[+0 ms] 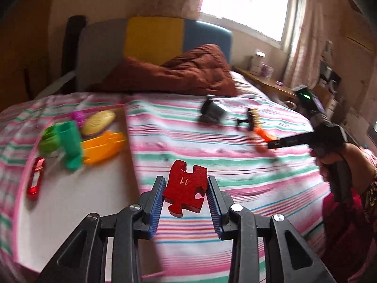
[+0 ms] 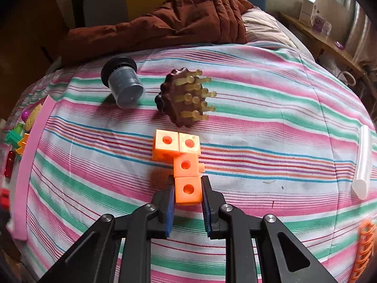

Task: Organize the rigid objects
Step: 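Carry the red puzzle piece into the tray and release it with the left tool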

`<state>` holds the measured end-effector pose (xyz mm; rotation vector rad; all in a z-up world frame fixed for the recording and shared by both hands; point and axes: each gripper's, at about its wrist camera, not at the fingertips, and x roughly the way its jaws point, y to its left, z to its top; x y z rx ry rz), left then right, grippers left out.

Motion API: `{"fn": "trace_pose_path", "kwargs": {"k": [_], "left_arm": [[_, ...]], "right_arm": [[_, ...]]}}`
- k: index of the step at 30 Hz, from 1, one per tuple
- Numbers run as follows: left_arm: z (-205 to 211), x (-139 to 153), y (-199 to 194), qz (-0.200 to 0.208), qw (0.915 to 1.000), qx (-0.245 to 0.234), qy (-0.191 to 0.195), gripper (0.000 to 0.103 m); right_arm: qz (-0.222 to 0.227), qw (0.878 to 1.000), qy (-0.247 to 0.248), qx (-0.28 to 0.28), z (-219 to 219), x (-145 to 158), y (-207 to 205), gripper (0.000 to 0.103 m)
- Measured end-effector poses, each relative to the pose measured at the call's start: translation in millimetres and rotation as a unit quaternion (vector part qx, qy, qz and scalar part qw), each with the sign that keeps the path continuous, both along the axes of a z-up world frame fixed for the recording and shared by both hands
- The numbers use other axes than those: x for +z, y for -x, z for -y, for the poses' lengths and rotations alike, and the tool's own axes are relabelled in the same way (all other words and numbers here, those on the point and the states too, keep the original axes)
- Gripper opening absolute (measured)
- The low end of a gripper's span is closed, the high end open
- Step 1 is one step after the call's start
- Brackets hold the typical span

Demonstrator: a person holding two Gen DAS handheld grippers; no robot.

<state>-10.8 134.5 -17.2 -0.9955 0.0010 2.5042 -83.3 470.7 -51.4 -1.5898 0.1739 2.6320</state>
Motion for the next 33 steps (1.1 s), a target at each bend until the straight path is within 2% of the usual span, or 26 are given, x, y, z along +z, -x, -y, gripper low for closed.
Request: {"fn": "trace_pose_path", "kwargs": {"k": [7, 10, 14, 19, 24, 29, 33], "left_arm": [[59.3, -8.7, 25.2, 0.035, 0.9966, 0.074, 0.013, 0.035], [82.3, -16.6, 45.5, 0.058, 0.9915, 0.112, 0.032, 0.035], [105.4, -22.9, 69.8, 0.088, 0.984, 0.151, 0.035, 0.035], [115.3, -27.5, 95.8, 0.106, 0.9785, 0.169, 0.051, 0.035], [119.8, -34.2, 108.3, 0.124, 0.9755, 0.176, 0.046, 0.036], [117.6, -32.6, 99.0, 0.105, 0.9753, 0.185, 0.06, 0.039], [118.5, -24.1, 73.1, 0.062, 0.9766, 0.198, 0.058, 0.039]], "right_arm": [[-0.007, 1.0, -0.007, 0.006, 6.3, 1.7, -2.6, 0.02], [-0.006, 1.0, -0.008, 0.003, 5.6, 1.0, -3.0, 0.02], [-0.002, 1.0, -0.012, -0.001, 3.1, -1.3, -1.7, 0.02], [-0.002, 1.0, -0.015, -0.002, 3.3, -2.8, 0.3, 0.02], [-0.003, 1.0, -0.014, -0.004, 1.7, -2.9, -0.3, 0.02], [-0.004, 1.0, -0.015, -0.005, 0.4, -1.7, -0.9, 0.02], [-0.01, 1.0, -0.011, -0.007, -0.5, 0.9, -2.4, 0.02]]}}
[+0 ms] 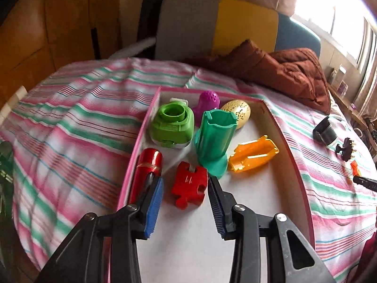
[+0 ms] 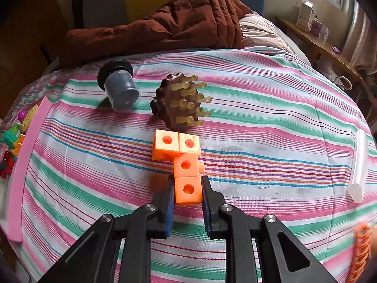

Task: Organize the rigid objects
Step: 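Carry the red puzzle piece into the tray and release it with the left tool, then carry the orange cube stack into the tray and open the right tool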

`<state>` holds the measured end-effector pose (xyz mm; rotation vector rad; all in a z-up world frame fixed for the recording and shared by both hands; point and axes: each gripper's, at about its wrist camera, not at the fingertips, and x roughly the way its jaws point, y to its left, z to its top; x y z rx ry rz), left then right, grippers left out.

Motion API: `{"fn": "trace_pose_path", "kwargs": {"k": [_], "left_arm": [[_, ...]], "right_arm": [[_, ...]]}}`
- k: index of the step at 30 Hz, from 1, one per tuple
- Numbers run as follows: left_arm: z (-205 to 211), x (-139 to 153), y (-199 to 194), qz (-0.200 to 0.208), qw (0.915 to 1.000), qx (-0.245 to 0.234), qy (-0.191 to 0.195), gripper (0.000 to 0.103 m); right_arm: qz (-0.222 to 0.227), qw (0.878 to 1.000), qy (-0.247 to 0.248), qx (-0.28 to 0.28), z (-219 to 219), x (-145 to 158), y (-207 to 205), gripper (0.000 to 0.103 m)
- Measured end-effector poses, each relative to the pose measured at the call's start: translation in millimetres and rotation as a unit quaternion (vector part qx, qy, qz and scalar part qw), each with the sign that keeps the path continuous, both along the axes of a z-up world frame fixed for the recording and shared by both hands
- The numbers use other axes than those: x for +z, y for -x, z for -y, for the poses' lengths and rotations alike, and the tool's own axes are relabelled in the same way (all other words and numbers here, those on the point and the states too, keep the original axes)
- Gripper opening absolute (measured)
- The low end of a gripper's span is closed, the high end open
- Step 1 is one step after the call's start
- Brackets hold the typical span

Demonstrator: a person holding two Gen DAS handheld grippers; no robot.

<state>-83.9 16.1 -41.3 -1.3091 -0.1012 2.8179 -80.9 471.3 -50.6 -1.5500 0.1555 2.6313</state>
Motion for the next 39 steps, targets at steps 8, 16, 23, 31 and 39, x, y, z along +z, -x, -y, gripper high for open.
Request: {"fn": "trace_pose_path", "kwargs": {"k": [8, 16, 23, 31, 39], "left_arm": [[-13.3, 2.3, -49.2, -0.039, 0.9982, -0.045, -0.008, 0.039], [-24.0, -1.2, -62.2, -0.036, 0.996, -0.08, -0.011, 0.039], [-25.7, -1.2, -71.4, -0.048, 0.9944, -0.094, -0.007, 0.039], [-19.3, 1.0, -75.3, -0.055, 0.9943, -0.089, -0.023, 0.039], [-8.4, 3.5, -77.6, -0.067, 0.9944, -0.071, -0.041, 0.039]], "right_arm": [[-0.012, 1.0, 0.008, 0.009, 5.0, 5.7, -3.4, 0.02], [-0.047, 0.997, 0.011, 0.059, 35.0, 14.2, -7.6, 0.02], [-0.044, 0.991, 0.055, 0.11, 89.7, 21.4, -9.3, 0.02], [-0.041, 0.975, 0.11, 0.188, 191.5, 39.8, -4.8, 0.02], [0.008, 0.97, 0.069, 0.235, 292.2, 42.9, 8.9, 0.02]]}}
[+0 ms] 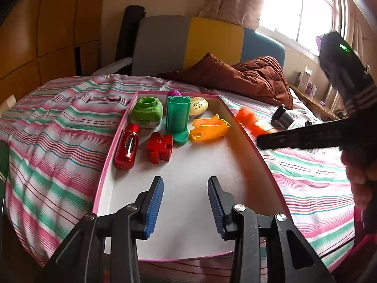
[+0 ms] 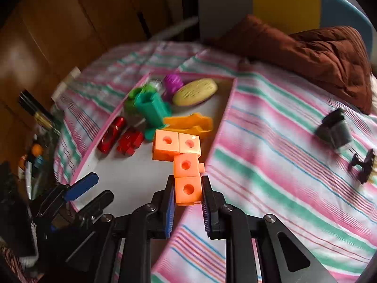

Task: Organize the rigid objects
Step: 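Carry the orange cube stack into the tray and open the right tool, then move the open right tool to the brown spiky peg toy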

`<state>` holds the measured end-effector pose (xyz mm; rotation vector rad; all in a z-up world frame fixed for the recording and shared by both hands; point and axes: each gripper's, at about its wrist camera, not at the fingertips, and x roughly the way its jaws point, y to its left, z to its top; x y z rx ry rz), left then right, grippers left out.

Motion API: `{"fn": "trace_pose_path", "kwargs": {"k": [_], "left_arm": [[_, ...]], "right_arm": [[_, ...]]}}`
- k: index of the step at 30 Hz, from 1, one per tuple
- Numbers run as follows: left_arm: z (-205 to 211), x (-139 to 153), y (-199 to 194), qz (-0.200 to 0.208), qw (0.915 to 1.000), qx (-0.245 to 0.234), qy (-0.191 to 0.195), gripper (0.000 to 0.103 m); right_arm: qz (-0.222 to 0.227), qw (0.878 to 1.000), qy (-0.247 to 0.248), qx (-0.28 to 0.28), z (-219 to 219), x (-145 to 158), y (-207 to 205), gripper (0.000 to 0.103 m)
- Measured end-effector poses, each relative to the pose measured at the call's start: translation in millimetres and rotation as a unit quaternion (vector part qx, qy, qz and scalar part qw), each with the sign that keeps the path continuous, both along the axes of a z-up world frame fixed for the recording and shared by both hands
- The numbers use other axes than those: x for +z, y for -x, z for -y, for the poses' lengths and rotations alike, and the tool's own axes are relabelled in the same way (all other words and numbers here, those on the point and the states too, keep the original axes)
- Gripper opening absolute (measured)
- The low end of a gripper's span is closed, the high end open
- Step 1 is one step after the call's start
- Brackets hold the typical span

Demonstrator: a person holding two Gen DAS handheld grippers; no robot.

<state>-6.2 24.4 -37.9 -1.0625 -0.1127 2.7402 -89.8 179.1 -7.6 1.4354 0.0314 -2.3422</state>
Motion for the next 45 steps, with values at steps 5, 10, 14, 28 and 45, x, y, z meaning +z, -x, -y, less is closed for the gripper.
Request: {"fn": "trace_pose_path", "kwargs": {"k": [5, 10, 14, 28, 45], "left_arm": [[12.1, 0.5, 1.1, 0.003, 0.9995, 0.028, -0.016, 0.039], [25.5, 0.8, 3.4, 0.008, 0.9978, 0.054, -0.037, 0.039], [28.7, 1.0, 5.0, 0.013, 0.9971, 0.059, -0.046, 0.039], [22.5, -1.8, 2.4, 0.014, 0.9979, 0.051, -0.039, 0.039], [-11.1, 2.1, -21.8, -0.002, 0.9987, -0.026, -0.043, 0.039]], "right_arm": [[0.041, 0.999, -0.034, 0.003, 39.8, -15.5, 11.1, 0.02], [0.049, 0.995, -0.081, -0.026, 58.1, -31.8, 21.0, 0.02], [0.036, 0.991, -0.099, -0.078, 56.0, -39.3, 39.1, 0.02], [-0.074, 0.994, -0.025, -0.073, 31.1, -1.5, 13.7, 0.056], [-0.03, 0.986, -0.053, -0.155, -65.4, -18.7, -14.1, 0.062]]}}
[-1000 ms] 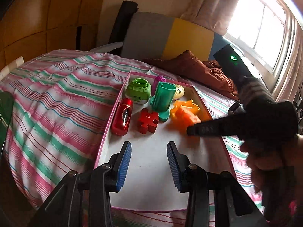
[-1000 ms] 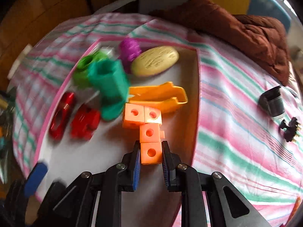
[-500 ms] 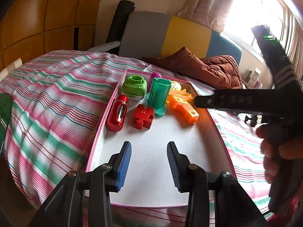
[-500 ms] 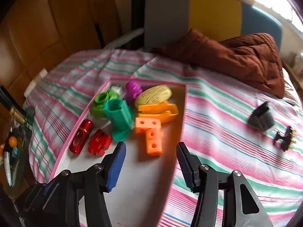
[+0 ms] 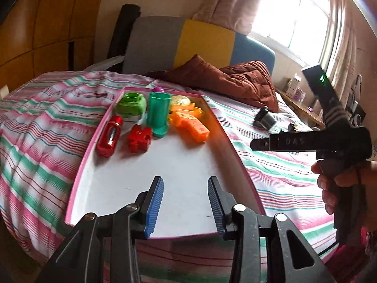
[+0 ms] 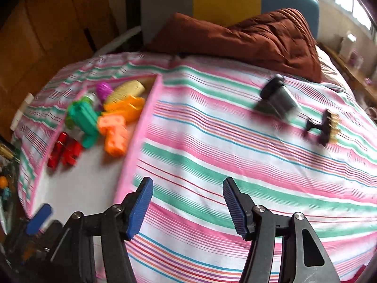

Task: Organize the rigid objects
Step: 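Move the open right tool to the brown spiky peg toy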

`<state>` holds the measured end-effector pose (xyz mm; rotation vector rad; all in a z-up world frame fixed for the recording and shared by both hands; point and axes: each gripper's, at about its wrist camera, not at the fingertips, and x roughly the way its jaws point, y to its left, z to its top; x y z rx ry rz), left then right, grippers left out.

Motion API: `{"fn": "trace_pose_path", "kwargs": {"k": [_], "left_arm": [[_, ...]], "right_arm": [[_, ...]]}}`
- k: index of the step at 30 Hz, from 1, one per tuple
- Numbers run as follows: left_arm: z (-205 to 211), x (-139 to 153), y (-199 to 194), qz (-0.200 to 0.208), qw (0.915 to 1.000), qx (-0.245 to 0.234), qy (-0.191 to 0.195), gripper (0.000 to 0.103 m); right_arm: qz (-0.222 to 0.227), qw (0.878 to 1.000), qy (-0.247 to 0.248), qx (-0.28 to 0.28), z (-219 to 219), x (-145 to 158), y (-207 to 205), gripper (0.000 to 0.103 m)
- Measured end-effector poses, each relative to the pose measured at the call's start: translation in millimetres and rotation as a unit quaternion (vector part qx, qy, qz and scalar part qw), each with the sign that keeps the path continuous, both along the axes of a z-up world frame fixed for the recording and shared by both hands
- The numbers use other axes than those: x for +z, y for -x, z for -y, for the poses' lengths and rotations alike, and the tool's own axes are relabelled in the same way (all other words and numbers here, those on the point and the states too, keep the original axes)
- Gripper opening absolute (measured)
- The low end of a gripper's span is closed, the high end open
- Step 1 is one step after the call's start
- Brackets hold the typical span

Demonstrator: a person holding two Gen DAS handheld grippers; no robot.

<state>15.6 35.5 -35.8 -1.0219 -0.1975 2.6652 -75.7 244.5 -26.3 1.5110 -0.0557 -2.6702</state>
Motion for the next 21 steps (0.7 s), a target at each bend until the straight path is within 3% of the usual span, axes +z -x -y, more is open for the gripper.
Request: {"fn": "trace_pose_path", "kwargs": {"k": [10, 18, 21], "left_arm": [[-22.7, 4.1, -17.2, -0.013, 0.9987, -0.049, 0.012, 0.039], [-35.6, 9.9, -17.5, 0.003, 0.9977, -0.066, 0.016, 0.039], [-39.9, 15.9, -14.1, 0.004, 0.9979, -0.063, 0.016, 0.039]], "right_arm": [[0.012, 0.998, -0.066, -0.021, -65.9, -10.0, -8.4, 0.064], [-0.043, 0.984, -0.069, -0.161, -169.6, 15.4, 26.1, 0.064], [-0.043, 0.979, -0.074, -0.184, -192.2, 18.8, 50.8, 0.064]]}}
